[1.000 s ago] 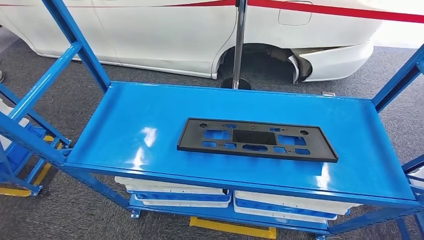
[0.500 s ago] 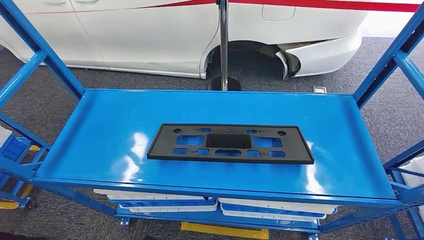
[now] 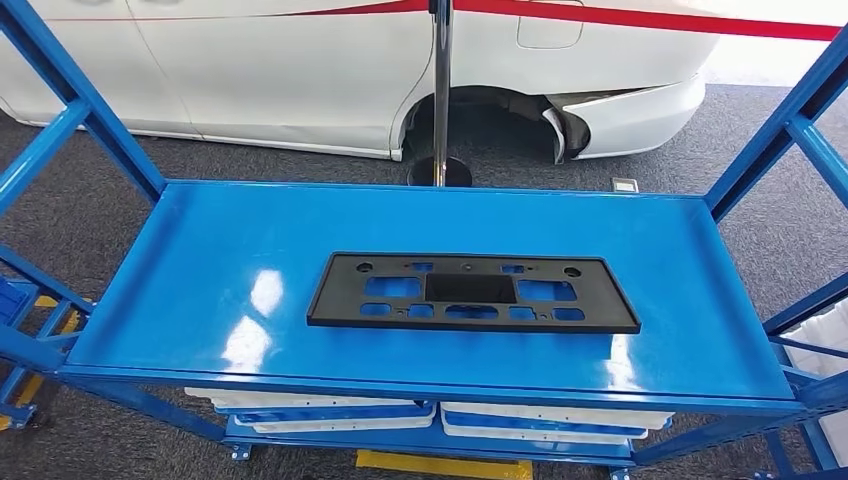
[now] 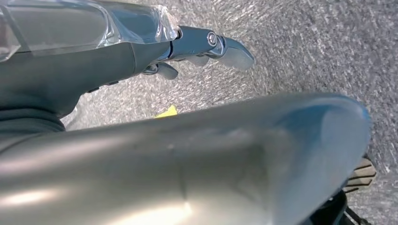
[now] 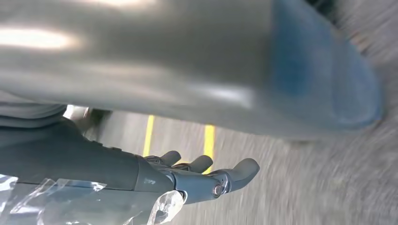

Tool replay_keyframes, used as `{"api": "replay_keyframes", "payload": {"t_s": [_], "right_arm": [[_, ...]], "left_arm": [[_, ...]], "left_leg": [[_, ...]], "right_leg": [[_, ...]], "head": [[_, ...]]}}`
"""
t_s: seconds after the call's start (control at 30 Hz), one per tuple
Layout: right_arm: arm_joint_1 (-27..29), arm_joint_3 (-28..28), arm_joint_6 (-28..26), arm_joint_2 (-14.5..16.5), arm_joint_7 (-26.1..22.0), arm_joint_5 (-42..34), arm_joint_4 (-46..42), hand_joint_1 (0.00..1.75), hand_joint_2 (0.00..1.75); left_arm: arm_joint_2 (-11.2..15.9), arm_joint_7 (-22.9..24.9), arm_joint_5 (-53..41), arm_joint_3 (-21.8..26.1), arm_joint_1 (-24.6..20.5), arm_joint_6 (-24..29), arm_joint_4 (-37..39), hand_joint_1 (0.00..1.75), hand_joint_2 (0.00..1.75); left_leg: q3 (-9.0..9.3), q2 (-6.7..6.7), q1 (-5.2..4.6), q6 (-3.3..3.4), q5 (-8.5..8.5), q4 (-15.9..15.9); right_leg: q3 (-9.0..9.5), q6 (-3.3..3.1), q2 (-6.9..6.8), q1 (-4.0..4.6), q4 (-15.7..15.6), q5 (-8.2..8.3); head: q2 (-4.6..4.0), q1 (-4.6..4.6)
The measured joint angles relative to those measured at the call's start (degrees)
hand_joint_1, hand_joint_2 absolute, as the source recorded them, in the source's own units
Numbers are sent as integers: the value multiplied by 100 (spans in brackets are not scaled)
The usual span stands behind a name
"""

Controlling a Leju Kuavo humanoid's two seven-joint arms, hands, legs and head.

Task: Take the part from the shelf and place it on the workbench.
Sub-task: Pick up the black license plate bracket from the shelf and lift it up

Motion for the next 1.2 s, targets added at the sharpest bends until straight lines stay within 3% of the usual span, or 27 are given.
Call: {"api": "replay_keyframes", "payload": {"t_s": [0.07, 0.13, 0.4, 0.7, 0.9, 1.07, 1.2], "right_arm": [[-28, -420, 119, 82, -179, -439, -5, 0, 0], [-65, -783, 281, 148, -293, -723, -16, 0, 0], [-309, -2074, 1226, 293, -833, -1504, -66, 0, 0], [-487, -2871, 1859, 260, -890, -1491, -154, 0, 0], [-545, -2815, 3156, 70, -721, -99, -279, 0, 0], [-599, -2612, 3461, -114, -804, 521, -357, 0, 0], [-587, -2197, 3721, -352, -698, 1567, -462, 0, 0]], "left_arm": [[0, -10, 84, 4, 24, 28, 0, 0, 0], [-3, -65, 148, 10, 41, 14, 0, 0, 0], [-96, -215, 96, 13, 44, -61, 0, 0, 0], [-109, -219, -19, 12, 14, -108, 0, 0, 0], [-108, -221, -219, -4, -46, -281, 0, 0, 0], [-107, -202, -323, -19, -85, -358, 0, 0, 0], [-106, -115, -574, -109, -168, -500, 0, 0, 0]], "left_leg": [[0, 0, -5, 8, -4, 4], [0, 0, -6, 13, -6, 7], [10, 1, 36, 18, 3, 5], [12, 1, 50, 14, 6, 4], [10, 1, 47, 14, 6, 5], [15, 0, 45, 14, 6, 7], [16, -2, 46, 14, 5, 7]], "right_leg": [[3, 57, -3, -4, -10, 2], [3, 75, -4, -7, -11, 4], [4, 77, -4, 24, -7, 5], [6, 76, -4, 40, -3, 5], [8, 76, -5, 36, -4, 5], [13, 76, -7, 34, -5, 5], [14, 76, -11, 34, -5, 5]], "head": [[0, -1], [0, -2], [0, -6], [0, -4], [0, -4], [0, -4], [0, -4]]}}
